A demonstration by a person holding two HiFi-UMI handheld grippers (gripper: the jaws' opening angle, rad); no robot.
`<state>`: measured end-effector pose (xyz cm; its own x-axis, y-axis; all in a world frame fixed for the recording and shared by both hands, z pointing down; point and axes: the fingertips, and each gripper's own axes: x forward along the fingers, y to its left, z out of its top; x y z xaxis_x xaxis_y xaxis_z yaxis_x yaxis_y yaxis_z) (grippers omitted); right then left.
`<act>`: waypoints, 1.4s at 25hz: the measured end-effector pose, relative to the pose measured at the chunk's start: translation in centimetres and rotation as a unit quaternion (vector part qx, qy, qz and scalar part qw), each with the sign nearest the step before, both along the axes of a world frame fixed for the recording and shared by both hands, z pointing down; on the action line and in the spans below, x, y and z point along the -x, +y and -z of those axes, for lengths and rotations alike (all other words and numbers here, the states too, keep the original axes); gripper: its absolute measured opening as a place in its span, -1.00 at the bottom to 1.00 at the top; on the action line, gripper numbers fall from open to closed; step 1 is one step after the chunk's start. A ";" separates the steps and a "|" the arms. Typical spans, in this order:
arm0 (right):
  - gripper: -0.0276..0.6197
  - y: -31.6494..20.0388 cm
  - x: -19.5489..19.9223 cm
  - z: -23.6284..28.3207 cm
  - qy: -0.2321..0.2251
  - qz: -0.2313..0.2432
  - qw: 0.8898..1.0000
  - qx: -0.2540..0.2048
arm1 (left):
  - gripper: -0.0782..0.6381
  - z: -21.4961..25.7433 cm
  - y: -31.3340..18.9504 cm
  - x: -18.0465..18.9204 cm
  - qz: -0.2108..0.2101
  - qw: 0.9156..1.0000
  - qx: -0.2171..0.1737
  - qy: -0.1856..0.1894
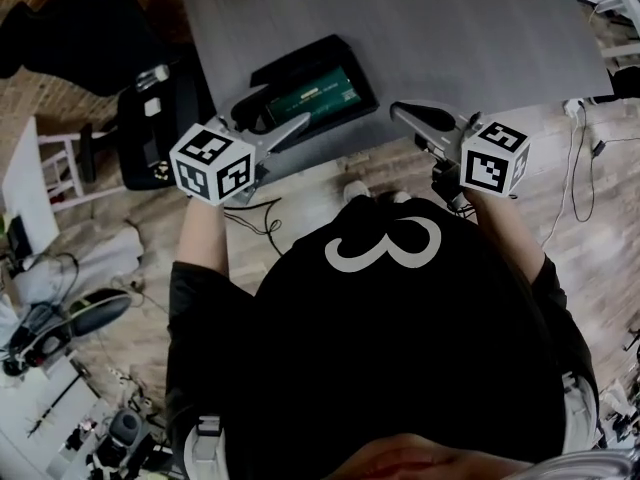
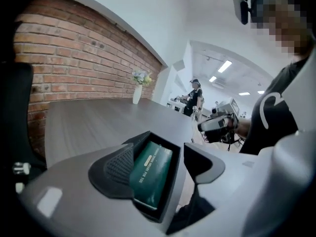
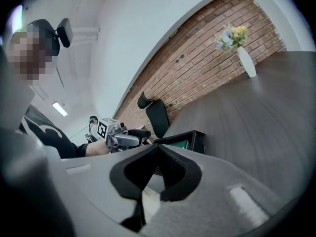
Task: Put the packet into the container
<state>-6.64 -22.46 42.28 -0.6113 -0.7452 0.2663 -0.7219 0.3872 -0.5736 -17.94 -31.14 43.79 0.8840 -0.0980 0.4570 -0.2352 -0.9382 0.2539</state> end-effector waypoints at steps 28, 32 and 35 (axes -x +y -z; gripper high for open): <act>-0.91 2.6 1.3 10.8 0.005 0.152 0.981 -0.123 | -0.75 13.3 10.9 -3.9 0.172 0.966 0.051 0.185; -0.91 2.8 1.3 11.2 -0.001 0.153 0.980 -0.128 | -0.75 14.0 11.1 -4.0 0.175 0.968 0.030 0.180; -0.91 2.7 1.3 10.9 0.011 0.154 0.980 -0.128 | -0.75 14.1 11.3 -4.1 0.174 0.968 0.023 0.176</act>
